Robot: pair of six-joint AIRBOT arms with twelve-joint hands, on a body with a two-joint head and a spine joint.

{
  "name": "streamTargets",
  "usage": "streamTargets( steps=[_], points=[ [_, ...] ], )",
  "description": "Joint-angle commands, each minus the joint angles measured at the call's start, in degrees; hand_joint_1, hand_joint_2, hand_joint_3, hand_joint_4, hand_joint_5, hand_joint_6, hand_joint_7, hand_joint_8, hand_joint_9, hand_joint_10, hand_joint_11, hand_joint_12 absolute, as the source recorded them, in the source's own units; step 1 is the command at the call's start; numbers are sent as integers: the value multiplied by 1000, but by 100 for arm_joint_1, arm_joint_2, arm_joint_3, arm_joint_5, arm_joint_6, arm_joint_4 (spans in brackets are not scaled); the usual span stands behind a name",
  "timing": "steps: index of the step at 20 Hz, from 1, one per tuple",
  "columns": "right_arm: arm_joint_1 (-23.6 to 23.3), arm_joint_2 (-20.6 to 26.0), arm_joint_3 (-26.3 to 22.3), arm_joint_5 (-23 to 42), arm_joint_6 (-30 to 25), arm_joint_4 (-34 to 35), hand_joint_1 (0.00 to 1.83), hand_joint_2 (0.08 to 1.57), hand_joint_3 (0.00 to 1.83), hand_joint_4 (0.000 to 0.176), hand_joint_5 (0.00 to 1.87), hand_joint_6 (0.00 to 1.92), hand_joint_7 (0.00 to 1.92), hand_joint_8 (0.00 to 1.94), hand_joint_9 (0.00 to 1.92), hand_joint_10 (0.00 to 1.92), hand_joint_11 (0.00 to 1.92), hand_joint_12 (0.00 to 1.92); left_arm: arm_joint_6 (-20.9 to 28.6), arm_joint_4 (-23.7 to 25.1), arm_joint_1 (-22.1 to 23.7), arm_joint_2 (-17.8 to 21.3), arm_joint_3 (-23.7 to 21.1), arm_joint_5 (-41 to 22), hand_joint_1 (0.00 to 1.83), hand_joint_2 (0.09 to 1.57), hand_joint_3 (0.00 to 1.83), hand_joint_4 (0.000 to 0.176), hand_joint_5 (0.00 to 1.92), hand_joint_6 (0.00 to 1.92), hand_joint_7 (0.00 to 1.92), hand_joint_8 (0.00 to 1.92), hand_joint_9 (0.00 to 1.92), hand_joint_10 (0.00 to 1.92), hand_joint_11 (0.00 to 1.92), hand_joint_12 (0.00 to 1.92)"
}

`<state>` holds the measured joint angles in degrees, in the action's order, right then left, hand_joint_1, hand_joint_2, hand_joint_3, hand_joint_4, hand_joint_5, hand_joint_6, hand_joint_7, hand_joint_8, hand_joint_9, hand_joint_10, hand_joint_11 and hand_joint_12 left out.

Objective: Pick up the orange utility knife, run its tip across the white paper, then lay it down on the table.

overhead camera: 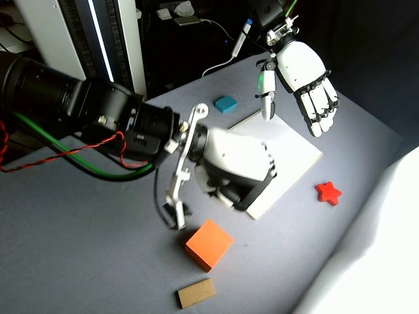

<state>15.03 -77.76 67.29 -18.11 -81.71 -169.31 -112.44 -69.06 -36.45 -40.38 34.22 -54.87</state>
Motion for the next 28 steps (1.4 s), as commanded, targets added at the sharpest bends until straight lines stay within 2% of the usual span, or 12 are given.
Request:
streamTargets(
  steps=[1, 4, 7, 9, 10, 11, 17, 25, 28],
  points=[
    [-16, -2, 12, -715, 1, -326, 1453, 1062, 513, 176, 1384, 1921, 1574, 1941, 1690, 1921, 1773, 1921, 3, 337, 12, 26, 25, -462, 144, 1246, 2, 52, 75, 3, 167, 6, 207, 8, 0, 844],
    [144, -225, 24, -1345, 242, -326, 1454, 1074, 500, 176, 1374, 1921, 1567, 1941, 1687, 1921, 1772, 1921, 22, 337, 1, 27, 30, -462, 146, 1243, 0, 57, 76, 1, 189, 7, 229, 13, 0, 872],
    [315, -438, 32, -1735, 833, -326, 1469, 1066, 492, 176, 1387, 1921, 1572, 1941, 1688, 1921, 1774, 1921, 29, 337, 2, 26, 23, -462, 167, 1240, 0, 59, 72, 0, 153, 0, 198, 5, 0, 859],
    [463, -622, 89, -1995, 1415, -326, 1475, 1059, 488, 176, 1389, 1921, 1572, 1941, 1690, 1921, 1777, 1921, 37, 337, 2, 26, 12, -462, 176, 1236, 0, 59, 74, 3, 158, 3, 210, 8, 0, 890],
    [632, -810, 215, -2298, 2024, -326, 1476, 1058, 487, 176, 1390, 1921, 1572, 1941, 1691, 1921, 1778, 1921, 36, 337, -5, 18, 6, -462, 179, 1236, 0, 58, 76, 4, 160, 4, 213, 9, 0, 897],
    [671, -855, 256, -2351, 2116, -326, 1475, 1065, 491, 176, 1398, 1921, 1578, 1941, 1700, 1921, 1786, 1921, 36, 337, -7, 15, 5, -462, 206, 1235, 0, 55, 80, 5, 153, 1, 206, 5, 0, 903],
    [983, -1319, 763, -2847, 2226, -326, 1482, 1064, 490, 176, 1396, 1921, 1586, 1941, 1707, 1921, 1791, 1921, 34, 337, -19, 4, 21, -462, 215, 1232, 0, 58, 91, 4, 158, 1, 204, 7, 0, 915],
    [1231, -1561, 857, -2850, 2274, -326, 1470, 1055, 501, 176, 1408, 1921, 1592, 1941, 1721, 1921, 1807, 1921, 42, 338, -46, -12, 85, -463, 214, 1233, 0, 56, 93, 1, 170, 1, 214, 5, 0, 952],
    [1269, -1571, 857, -2811, 2172, -326, 1471, 1051, 505, 176, 1425, 1921, 1611, 1941, 1730, 1921, 1820, 1921, 42, 338, -44, -12, 92, -463, 180, 1242, 2, 58, 71, 0, 163, 9, 200, 7, 0, 897]
  ],
)
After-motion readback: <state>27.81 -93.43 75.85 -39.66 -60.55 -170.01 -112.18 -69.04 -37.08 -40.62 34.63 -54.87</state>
